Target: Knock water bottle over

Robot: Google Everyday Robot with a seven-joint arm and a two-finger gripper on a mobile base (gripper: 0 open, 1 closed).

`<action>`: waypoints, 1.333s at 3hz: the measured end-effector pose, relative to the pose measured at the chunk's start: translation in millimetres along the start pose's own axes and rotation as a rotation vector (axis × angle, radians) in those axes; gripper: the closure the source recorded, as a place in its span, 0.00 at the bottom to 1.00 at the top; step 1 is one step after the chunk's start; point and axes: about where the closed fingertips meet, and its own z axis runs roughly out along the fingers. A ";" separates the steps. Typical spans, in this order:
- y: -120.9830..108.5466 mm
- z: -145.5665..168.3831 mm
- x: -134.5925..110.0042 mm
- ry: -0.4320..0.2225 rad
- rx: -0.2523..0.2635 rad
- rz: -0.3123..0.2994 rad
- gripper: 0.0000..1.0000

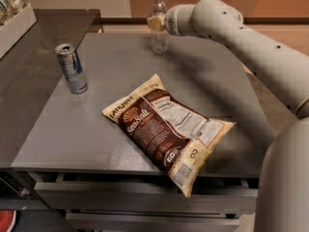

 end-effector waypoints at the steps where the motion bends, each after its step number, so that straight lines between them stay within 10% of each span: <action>1: -1.7 -7.9 -4.4 -0.008 0.000 -0.006 0.88; 4: -12.1 -66.1 -50.2 0.095 -0.091 -0.200 1.00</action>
Offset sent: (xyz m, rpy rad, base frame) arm -0.0225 -0.0338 0.0560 -0.1041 -0.0307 0.0642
